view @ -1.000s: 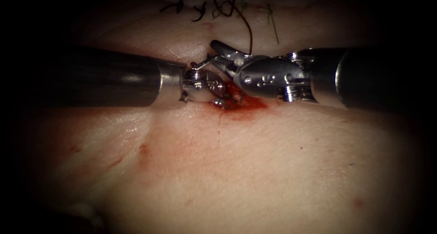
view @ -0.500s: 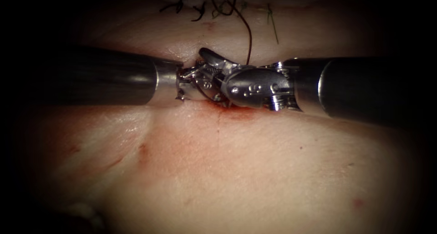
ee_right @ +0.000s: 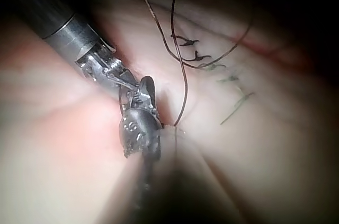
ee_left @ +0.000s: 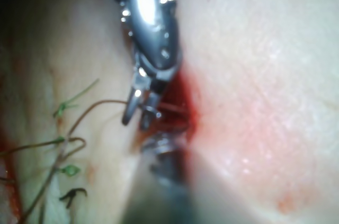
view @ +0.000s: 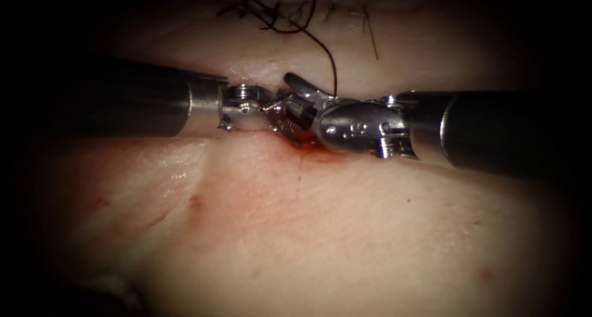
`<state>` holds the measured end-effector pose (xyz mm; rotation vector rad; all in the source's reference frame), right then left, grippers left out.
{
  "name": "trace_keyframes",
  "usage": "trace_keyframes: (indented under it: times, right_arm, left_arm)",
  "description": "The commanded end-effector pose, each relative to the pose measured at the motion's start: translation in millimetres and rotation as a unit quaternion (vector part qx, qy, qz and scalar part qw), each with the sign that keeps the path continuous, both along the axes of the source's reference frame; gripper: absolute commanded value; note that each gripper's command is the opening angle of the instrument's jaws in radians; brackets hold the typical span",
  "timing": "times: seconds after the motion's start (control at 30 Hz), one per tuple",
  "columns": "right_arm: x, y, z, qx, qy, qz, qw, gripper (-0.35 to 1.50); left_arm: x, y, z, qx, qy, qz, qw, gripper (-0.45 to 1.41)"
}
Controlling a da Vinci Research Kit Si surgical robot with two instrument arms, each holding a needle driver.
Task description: Wound Closure
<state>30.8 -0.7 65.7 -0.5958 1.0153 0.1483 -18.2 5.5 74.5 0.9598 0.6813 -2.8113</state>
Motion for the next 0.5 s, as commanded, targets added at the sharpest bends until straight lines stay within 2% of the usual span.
trace_keyframes:
  times: [0.03,0.17,0.5]
  right_arm:
    - [-0.3,0.2,0.7,-0.001,0.000,0.005,1.000,-0.35]
    - [0.0,-0.1,0.5,0.002,0.009,0.005,1.000,-0.35]
    - [-0.5,0.2,1.8,0.040,0.050,0.026,0.998,-0.35]
  left_arm:
    - [-0.7,-0.2,0.8,0.001,-0.001,-0.002,1.000,0.27]
    - [-0.5,-0.2,0.7,0.004,0.000,-0.006,1.000,0.24]
    - [2.5,-1.6,-0.1,0.008,-0.002,-0.020,1.000,0.26]
